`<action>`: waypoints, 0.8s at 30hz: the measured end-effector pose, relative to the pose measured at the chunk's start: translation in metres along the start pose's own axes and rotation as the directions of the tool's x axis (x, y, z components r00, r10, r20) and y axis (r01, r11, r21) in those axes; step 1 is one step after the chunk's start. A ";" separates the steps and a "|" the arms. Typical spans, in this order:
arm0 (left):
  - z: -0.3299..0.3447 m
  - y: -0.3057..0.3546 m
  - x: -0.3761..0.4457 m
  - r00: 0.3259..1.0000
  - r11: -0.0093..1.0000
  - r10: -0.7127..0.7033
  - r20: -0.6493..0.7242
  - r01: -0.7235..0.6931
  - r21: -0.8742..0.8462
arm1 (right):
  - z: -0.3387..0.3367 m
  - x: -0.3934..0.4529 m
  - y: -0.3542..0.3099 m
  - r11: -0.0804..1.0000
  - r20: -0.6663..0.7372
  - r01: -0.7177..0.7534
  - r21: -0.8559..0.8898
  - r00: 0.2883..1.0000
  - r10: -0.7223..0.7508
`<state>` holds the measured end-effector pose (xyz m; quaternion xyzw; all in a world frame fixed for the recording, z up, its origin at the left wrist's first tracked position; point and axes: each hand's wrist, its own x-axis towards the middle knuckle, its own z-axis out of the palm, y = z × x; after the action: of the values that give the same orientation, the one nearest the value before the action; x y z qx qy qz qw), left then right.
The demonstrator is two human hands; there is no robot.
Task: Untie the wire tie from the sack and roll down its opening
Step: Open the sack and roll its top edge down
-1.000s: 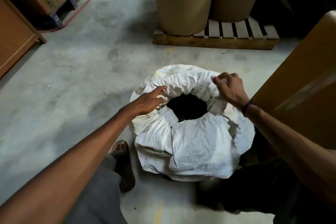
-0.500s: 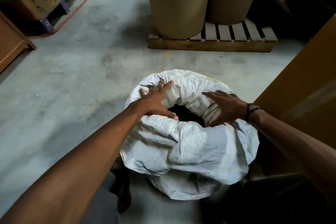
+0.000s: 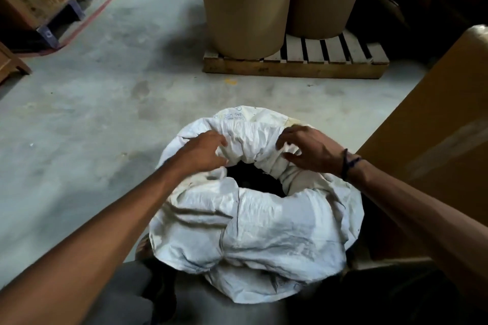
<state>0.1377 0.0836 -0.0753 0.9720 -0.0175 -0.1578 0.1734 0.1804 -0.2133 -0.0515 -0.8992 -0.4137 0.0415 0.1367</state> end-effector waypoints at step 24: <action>0.009 0.031 -0.062 0.995 0.963 -0.004 0.100 0.031 -0.269 | 0.007 -0.025 -0.050 0.959 0.240 -0.280 -0.037 0.929 0.281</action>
<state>0.0765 0.0575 -0.0538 0.9304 0.0041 -0.2078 0.3018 0.1256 -0.1996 -0.0455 -0.9373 -0.2945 0.1698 0.0768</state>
